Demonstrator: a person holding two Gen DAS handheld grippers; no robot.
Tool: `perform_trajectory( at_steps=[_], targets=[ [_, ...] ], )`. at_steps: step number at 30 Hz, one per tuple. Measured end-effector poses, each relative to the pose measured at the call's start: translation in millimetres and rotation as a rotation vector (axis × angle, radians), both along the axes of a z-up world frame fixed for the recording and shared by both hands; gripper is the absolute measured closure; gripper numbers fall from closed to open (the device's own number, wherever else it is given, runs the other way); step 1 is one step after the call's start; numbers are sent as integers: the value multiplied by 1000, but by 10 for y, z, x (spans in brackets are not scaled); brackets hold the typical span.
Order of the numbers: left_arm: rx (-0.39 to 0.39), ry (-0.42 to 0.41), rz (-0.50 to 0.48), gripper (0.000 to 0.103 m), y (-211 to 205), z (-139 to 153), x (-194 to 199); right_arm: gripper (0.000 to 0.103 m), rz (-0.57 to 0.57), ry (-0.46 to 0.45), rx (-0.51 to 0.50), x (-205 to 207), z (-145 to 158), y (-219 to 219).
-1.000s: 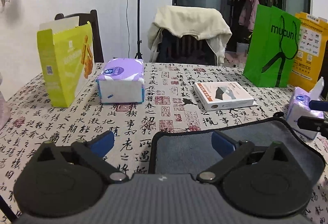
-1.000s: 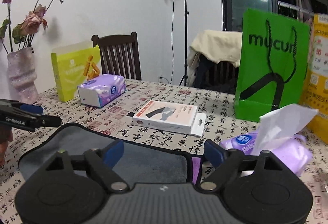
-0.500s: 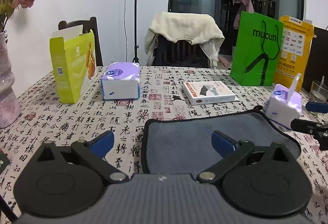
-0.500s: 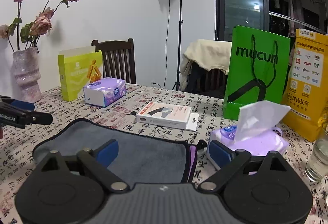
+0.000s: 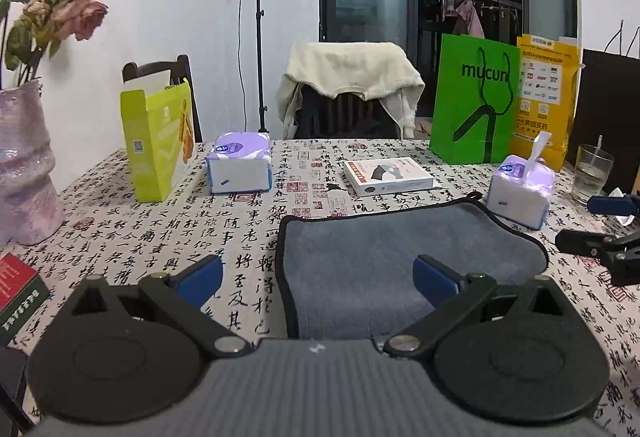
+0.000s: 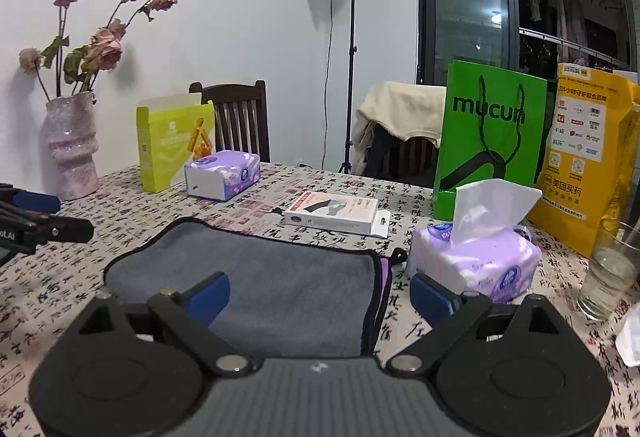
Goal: Fold towel
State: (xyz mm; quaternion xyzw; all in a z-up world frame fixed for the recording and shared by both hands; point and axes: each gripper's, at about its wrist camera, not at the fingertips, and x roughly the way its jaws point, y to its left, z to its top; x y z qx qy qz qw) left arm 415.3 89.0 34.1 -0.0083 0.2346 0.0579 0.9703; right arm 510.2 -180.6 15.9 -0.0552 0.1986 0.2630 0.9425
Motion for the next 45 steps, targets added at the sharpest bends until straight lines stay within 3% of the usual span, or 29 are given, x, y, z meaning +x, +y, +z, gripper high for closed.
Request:
perform_trajectory(
  at_steps=[18, 30, 45],
  targets=[
    [-5, -58, 38, 0, -111, -7, -900, 0, 3, -32, -3, -860, -95, -126],
    [4, -72, 66, 0, -424, -42, -1499, 0, 13, -32, 29, -1371, -176, -332],
    [27, -122, -1, 0, -566, -72, -2166, 0, -29, -42, 56, -2247, -267, -444]
  ],
)
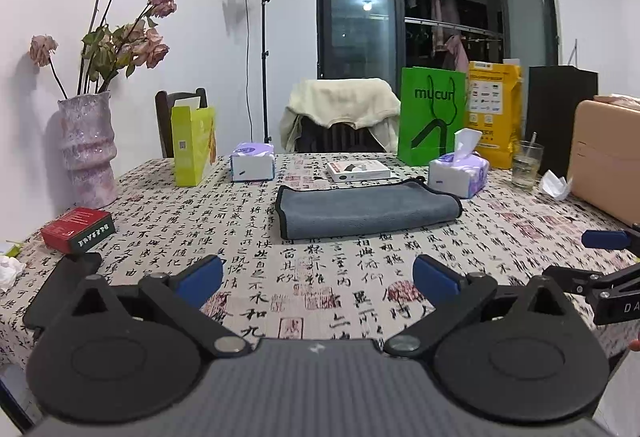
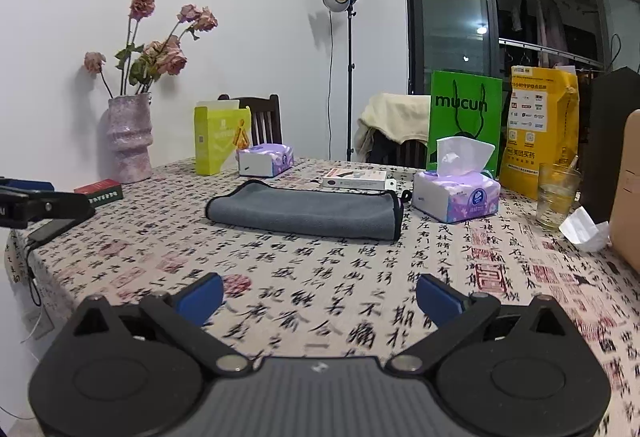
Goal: Fold towel
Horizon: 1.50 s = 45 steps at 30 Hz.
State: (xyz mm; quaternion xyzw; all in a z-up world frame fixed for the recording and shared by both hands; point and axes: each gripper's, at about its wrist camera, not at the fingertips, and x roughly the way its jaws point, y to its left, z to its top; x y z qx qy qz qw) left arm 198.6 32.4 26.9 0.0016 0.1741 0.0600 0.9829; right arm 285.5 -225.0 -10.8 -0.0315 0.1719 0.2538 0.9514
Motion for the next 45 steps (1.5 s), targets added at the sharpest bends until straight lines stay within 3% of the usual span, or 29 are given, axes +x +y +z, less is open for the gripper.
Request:
perform_trajectory(
  at_steps=[24, 45],
  targets=[
    [-1, -47, -41, 0, -1, -85, -793, 0, -47, -43, 0, -958, -5, -69],
    [-28, -95, 16, 0, -148, -150, -1620, 0, -28, -81, 31, -1745, 88, -24]
  ],
)
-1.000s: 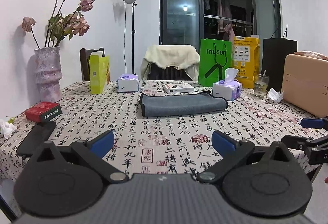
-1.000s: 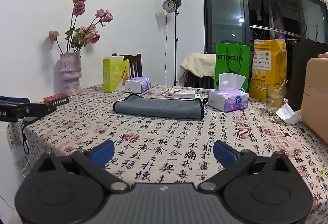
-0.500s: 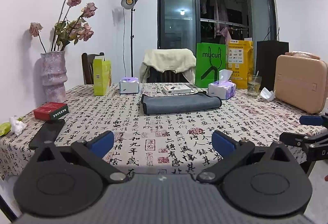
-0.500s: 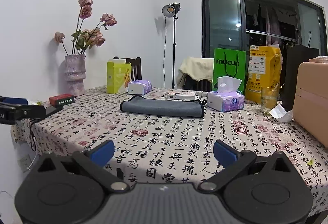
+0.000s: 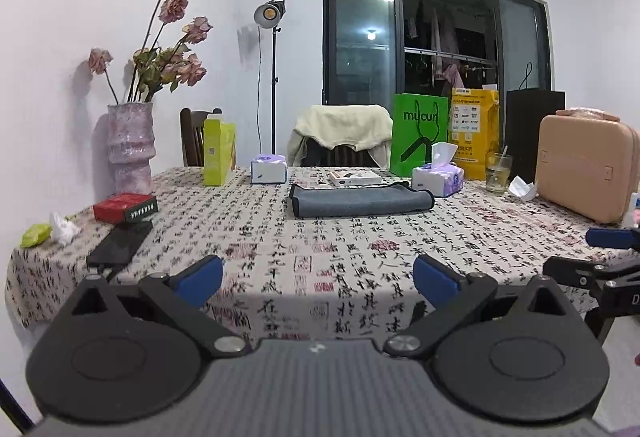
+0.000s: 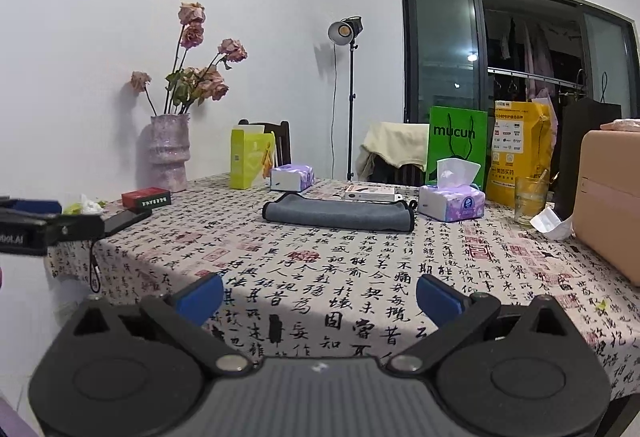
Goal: Fold towel
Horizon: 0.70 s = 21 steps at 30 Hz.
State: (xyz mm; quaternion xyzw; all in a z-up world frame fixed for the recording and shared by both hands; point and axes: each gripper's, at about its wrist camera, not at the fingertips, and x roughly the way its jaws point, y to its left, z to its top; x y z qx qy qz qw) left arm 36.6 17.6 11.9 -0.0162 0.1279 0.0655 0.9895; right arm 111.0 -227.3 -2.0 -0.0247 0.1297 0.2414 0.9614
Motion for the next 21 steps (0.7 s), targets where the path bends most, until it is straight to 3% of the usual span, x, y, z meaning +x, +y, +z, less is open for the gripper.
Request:
perform_trajectory(
  at_steps=[11, 13, 21],
  targets=[
    [-34, 47, -49, 0, -127, -134, -263, 0, 13, -19, 8, -403, -36, -38],
    [-4, 53, -67, 0, -157, -144, -332, 0, 17, -12, 10, -476, -51, -38],
    [-9, 45, -25, 0, -160, -151, -507, 0, 40, 20, 2, -657, -110, 7]
  ],
)
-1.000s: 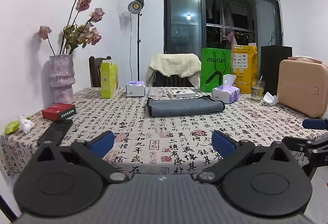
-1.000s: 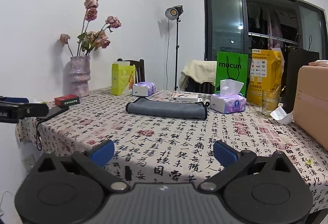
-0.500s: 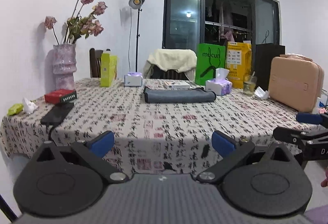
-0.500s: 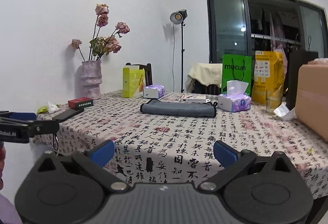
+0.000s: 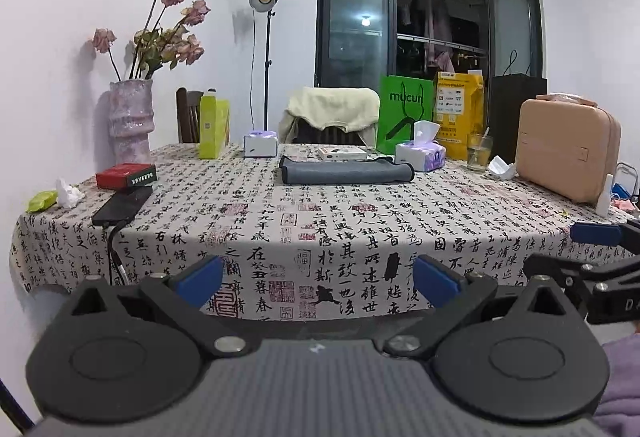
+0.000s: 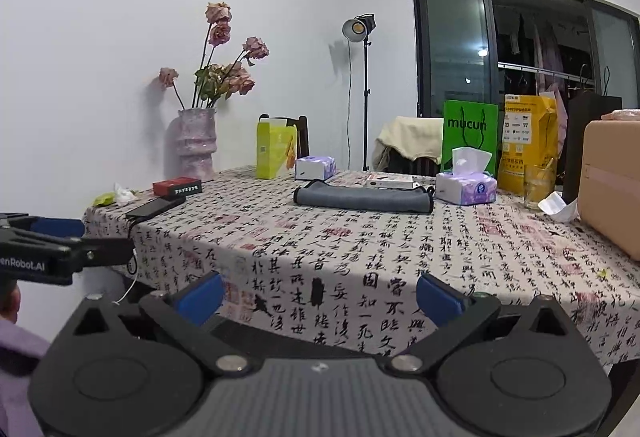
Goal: Fold towel
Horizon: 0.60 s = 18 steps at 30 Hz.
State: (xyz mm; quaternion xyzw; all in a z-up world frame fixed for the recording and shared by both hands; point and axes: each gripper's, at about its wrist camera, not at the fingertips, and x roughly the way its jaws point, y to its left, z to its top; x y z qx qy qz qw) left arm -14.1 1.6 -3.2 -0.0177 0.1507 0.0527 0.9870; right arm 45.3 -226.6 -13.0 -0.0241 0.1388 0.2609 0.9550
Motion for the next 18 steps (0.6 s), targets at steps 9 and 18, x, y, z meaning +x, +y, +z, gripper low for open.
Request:
perform_trajectory(
  at_steps=[9, 18],
  targets=[
    [29, -1, -9, 0, -34, 8, -62, 0, -50, -33, -32, -249, 6, 40],
    [38, -7, -20, 0, -56, 5, -61, 0, -55, -31, -23, -247, 6, 31]
  ],
)
